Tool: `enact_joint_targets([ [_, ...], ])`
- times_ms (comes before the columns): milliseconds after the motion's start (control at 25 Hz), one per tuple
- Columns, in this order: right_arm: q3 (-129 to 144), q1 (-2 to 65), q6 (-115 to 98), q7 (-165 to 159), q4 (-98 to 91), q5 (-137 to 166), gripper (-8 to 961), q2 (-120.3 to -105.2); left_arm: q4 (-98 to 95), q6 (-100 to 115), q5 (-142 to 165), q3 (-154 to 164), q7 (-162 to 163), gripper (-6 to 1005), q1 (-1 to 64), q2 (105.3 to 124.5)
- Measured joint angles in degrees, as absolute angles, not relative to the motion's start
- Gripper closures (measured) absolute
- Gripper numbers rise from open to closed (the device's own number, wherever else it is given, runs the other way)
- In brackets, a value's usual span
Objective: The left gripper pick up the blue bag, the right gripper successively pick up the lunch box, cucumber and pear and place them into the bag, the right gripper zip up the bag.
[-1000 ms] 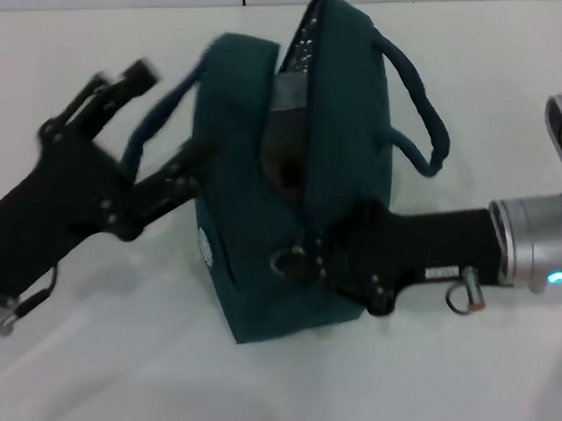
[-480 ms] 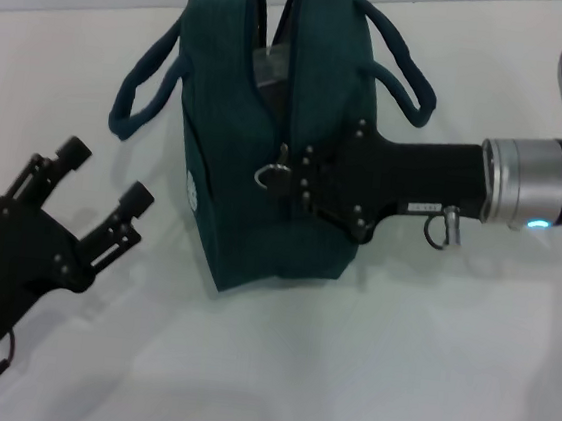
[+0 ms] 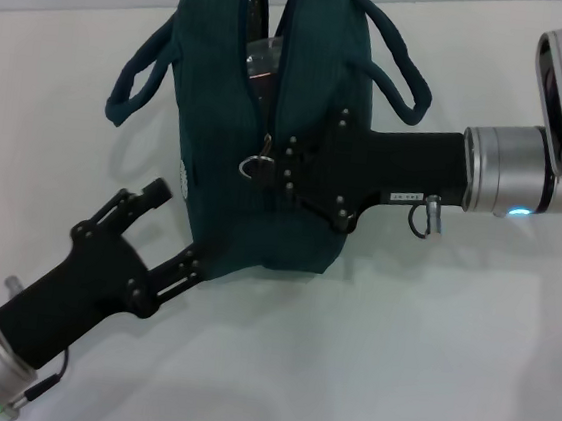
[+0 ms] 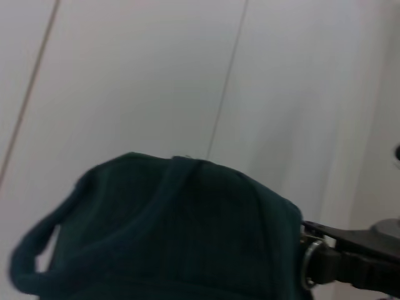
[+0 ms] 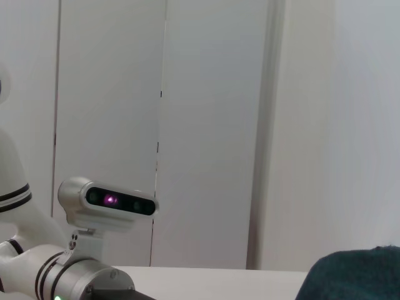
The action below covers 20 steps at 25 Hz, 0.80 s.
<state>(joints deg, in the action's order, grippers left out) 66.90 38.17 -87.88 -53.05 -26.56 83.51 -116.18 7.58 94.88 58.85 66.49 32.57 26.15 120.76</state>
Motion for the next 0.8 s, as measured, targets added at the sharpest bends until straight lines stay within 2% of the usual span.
enact_joint_targets([
  [800, 66.8, 38.7, -86.2, -51.1, -26.1, 81.6, 944, -116.15, 7.8, 88.0, 59.8, 65.9, 33.2, 168, 31.5, 120.76],
])
